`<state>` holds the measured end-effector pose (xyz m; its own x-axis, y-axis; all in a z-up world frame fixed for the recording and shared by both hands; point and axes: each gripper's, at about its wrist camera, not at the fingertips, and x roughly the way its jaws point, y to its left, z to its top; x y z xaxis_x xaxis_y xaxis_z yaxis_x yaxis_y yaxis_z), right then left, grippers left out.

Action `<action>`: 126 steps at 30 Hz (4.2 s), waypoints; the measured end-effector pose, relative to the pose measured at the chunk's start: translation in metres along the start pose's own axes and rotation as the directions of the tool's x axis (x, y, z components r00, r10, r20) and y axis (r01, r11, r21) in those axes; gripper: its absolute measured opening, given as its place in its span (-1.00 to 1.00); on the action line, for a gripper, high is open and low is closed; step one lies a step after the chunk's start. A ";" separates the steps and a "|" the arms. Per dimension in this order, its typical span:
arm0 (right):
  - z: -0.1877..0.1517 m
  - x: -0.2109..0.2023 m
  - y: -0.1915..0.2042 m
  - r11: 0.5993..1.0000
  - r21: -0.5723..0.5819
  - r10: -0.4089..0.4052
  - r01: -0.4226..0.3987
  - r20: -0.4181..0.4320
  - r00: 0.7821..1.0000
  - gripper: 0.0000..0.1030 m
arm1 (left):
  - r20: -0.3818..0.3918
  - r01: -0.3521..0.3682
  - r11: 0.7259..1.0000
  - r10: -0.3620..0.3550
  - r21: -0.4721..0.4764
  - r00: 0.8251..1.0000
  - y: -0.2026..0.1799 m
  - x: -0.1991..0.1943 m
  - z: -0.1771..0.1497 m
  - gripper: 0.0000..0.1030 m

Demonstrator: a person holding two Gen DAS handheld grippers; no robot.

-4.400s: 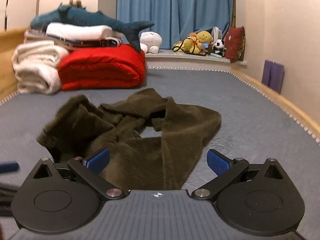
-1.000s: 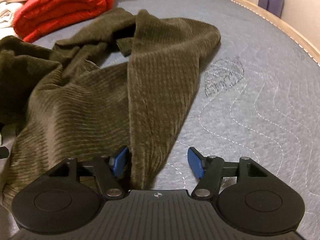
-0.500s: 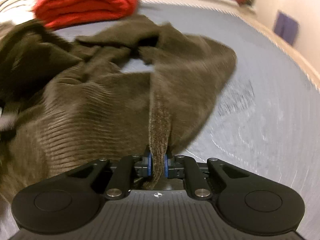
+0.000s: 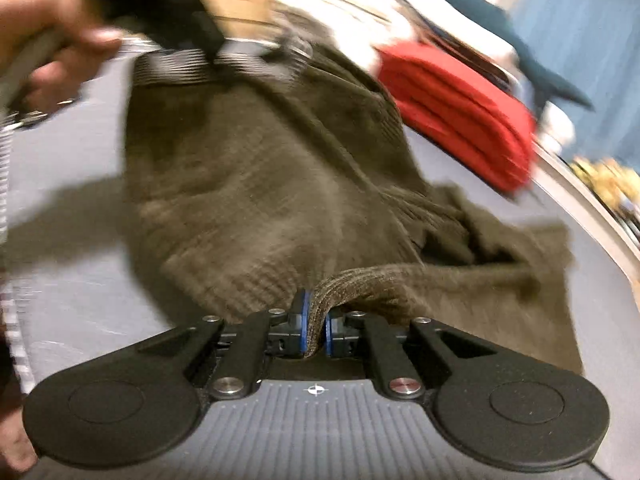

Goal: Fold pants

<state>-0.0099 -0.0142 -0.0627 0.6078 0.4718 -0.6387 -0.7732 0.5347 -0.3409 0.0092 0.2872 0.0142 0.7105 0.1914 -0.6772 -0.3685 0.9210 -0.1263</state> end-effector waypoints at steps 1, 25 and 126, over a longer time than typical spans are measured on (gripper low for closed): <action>0.003 0.004 0.005 1.000 -0.013 -0.001 0.001 -0.007 1.000 -0.85 | -0.063 0.001 1.000 0.000 0.000 0.998 0.007 0.004 0.000 -0.49; -0.056 -0.077 -0.235 0.689 0.681 -0.253 0.248 -0.095 0.963 0.07 | -0.221 0.450 0.863 -0.404 0.230 0.888 -0.238 0.064 -0.039 0.35; -0.287 -0.200 -0.314 0.156 0.929 -0.198 0.334 -0.302 0.932 -0.37 | -0.584 0.717 0.526 -0.431 0.457 0.688 -0.286 0.069 -0.131 -0.04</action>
<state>0.0593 -0.4775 -0.0263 0.6657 0.1223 -0.7362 0.2500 0.8929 0.3744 0.0852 -0.0070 -0.0915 0.2980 -0.4635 -0.8345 0.5901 0.7766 -0.2206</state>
